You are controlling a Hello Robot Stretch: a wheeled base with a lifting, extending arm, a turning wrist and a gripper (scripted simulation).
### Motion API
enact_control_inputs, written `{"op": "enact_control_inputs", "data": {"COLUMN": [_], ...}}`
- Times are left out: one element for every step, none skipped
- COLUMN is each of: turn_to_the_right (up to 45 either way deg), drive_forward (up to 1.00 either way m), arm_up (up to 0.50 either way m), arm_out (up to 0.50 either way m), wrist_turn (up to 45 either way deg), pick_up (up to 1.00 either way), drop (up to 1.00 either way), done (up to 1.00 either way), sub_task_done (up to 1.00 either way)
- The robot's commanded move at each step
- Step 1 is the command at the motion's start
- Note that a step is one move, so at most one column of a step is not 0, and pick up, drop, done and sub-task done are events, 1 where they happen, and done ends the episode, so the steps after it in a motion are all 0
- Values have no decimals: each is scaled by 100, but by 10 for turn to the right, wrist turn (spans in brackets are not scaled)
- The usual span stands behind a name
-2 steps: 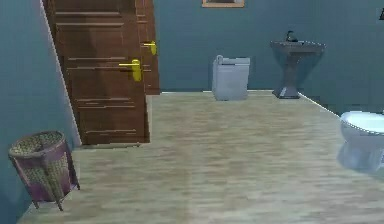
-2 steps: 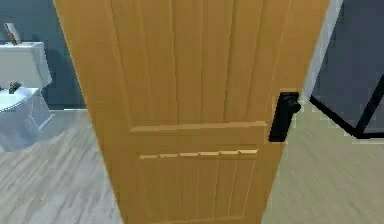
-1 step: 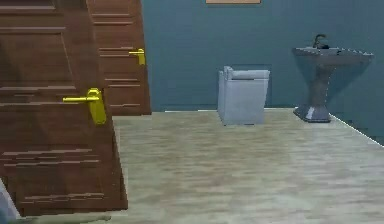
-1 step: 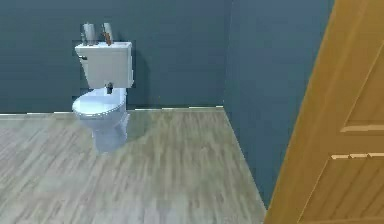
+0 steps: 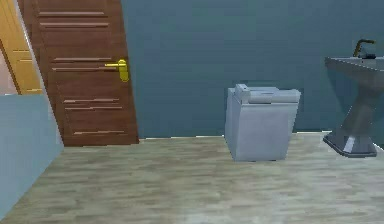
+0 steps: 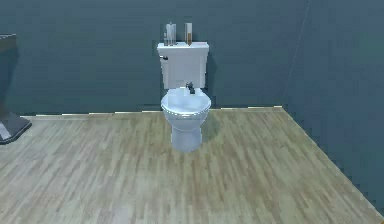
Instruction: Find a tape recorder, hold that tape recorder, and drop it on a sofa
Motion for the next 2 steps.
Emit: {"op": "enact_control_inputs", "data": {"turn_to_the_right": [-30, 0], "drive_forward": [0, 15], "arm_up": [0, 0], "arm_out": [0, 0], "wrist_turn": [0, 0], "pick_up": [0, 0], "drop": [0, 0], "done": [0, 0], "sub_task_done": [0, 0]}}
